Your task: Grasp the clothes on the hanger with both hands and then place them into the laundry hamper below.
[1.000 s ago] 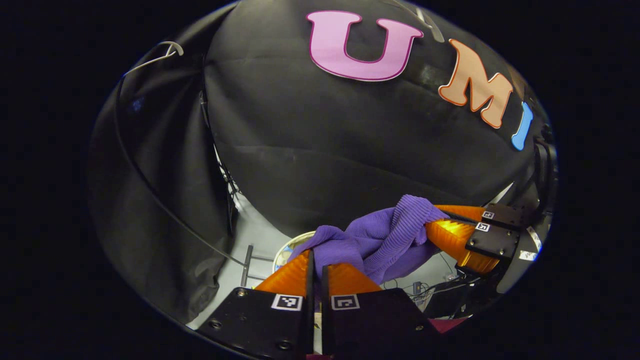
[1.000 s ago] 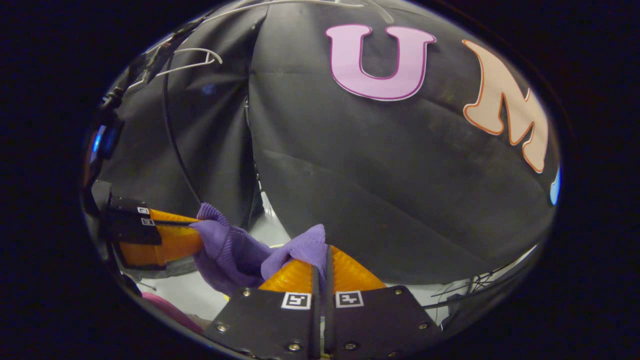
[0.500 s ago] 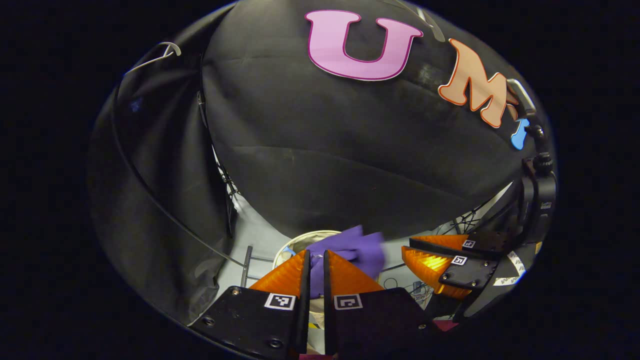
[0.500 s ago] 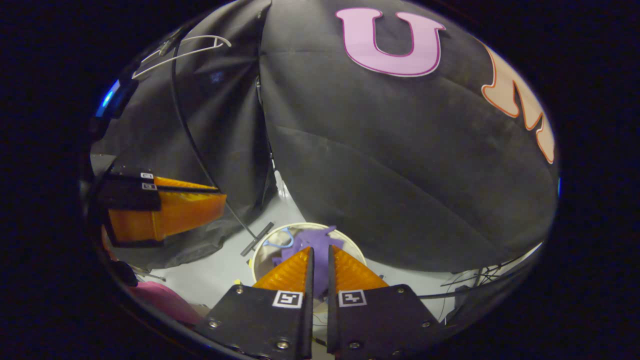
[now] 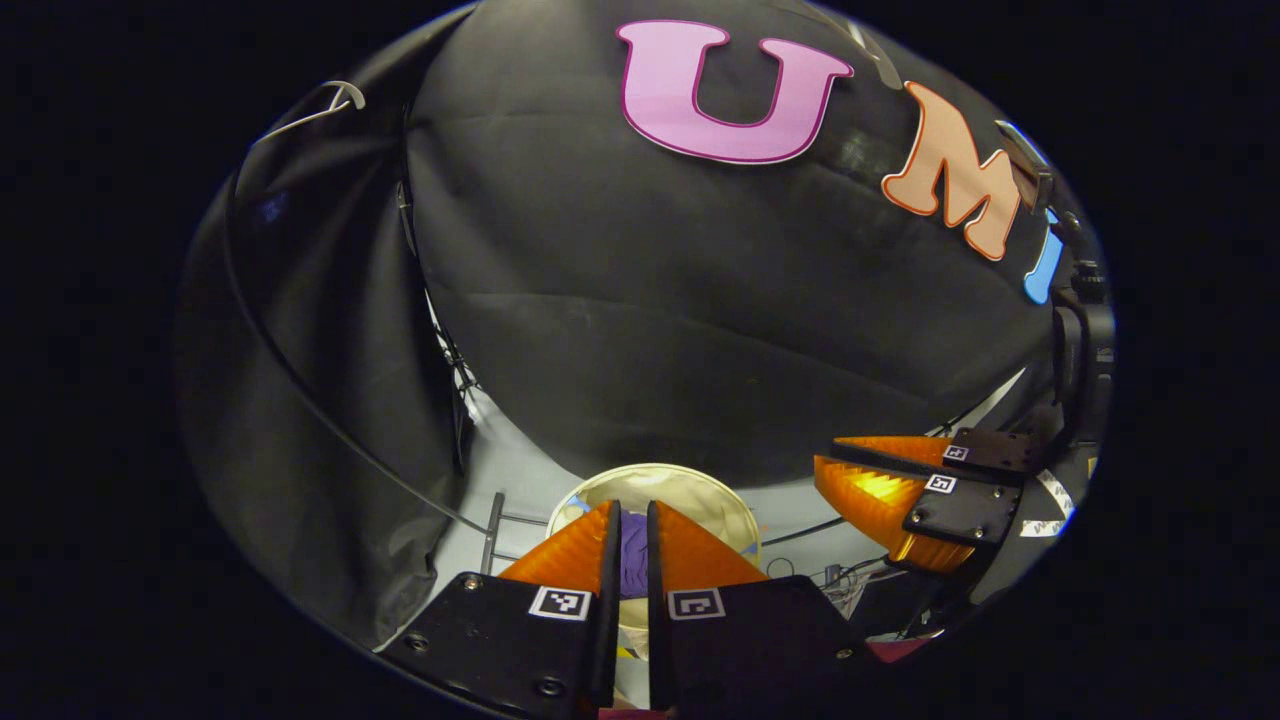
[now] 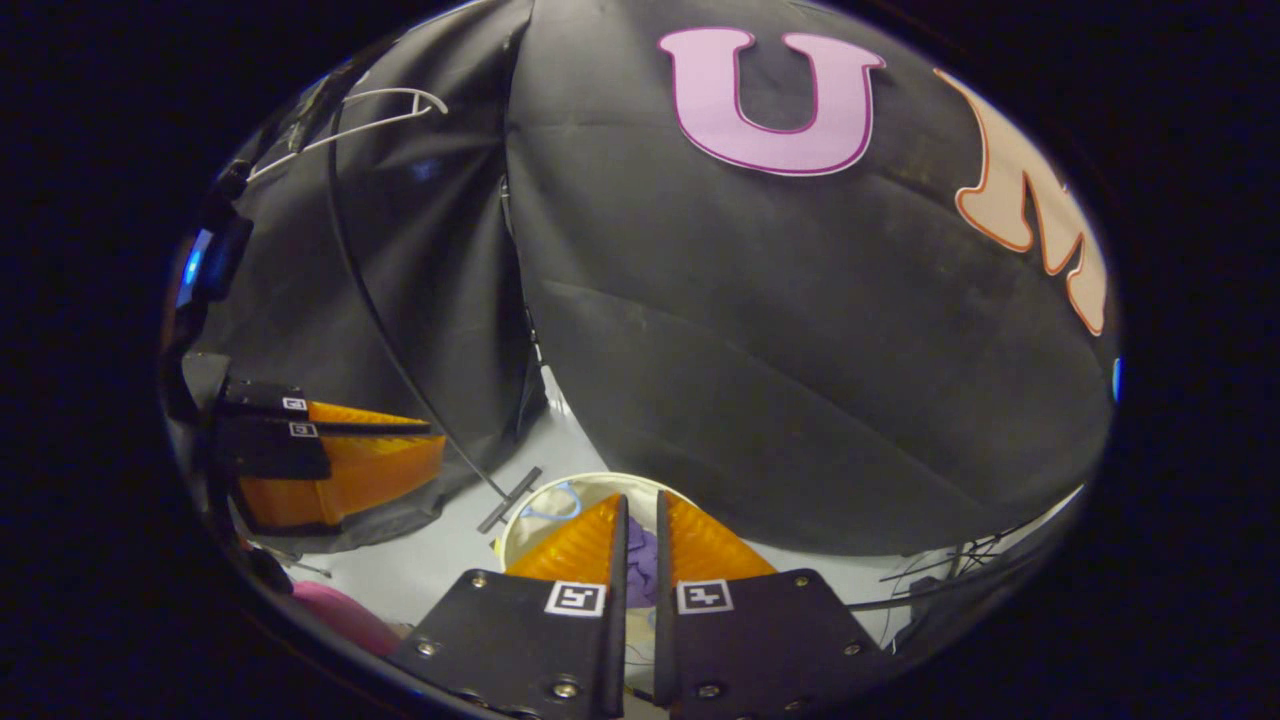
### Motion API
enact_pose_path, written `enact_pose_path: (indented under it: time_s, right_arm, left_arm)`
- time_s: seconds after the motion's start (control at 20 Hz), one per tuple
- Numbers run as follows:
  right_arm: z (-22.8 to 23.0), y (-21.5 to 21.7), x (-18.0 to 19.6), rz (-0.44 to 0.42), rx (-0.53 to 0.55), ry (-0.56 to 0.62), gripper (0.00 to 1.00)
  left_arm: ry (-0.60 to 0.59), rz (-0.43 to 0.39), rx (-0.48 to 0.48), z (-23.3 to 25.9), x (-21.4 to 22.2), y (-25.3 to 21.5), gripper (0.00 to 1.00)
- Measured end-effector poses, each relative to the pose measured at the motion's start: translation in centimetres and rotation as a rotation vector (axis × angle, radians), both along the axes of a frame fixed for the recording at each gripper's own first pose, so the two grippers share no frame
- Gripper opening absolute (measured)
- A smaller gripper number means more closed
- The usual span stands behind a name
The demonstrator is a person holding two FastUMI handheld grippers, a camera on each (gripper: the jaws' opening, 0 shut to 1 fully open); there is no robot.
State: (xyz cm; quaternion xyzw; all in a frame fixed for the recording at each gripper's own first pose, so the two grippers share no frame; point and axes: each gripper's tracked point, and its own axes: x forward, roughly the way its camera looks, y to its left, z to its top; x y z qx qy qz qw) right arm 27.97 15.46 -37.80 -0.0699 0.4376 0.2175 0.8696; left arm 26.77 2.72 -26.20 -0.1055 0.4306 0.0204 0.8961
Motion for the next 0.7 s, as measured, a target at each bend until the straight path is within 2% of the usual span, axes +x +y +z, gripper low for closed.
enact_pose_path:
  time_s: [0.15,0.2,0.35,0.4,0.5,0.55,0.6,0.7]
  right_arm:
    - [0.5,0.0,0.2,-0.021,0.011,-0.012,0.12]
    - [0.6,-0.1,0.4,-0.028,0.01,-0.018,0.15]
    - [1.1,-0.2,0.6,-0.043,0.013,-0.034,0.27]
    - [1.3,-0.4,0.6,-0.051,0.011,-0.04,0.4]
    - [1.6,-0.4,0.4,-0.065,0.014,-0.044,0.46]
    - [1.8,-0.4,0.2,-0.07,0.012,-0.049,0.44]
    - [2.2,-0.3,-0.1,-0.07,0.014,-0.054,0.55]
    - [2.9,-0.4,-0.7,-0.077,0.009,-0.07,0.7]
  left_arm:
    - [-0.01,-0.006,0.013,0.7,-0.1,-0.6,0.14]
    - [-0.013,-0.012,0.009,1.1,-0.1,-1.0,0.05]
    - [-0.032,-0.016,0.0,2.7,1.3,-2.9,0.37]
    - [-0.036,-0.015,-0.003,3.1,1.5,-3.0,0.49]
    - [-0.049,-0.024,-0.016,3.1,0.9,-2.8,0.72]
    - [-0.057,-0.027,-0.02,3.1,0.8,-3.1,0.84]
    - [-0.063,-0.027,-0.013,3.6,0.3,-2.9,0.96]
    - [-0.08,-0.034,0.0,4.3,-0.2,-2.6,0.97]
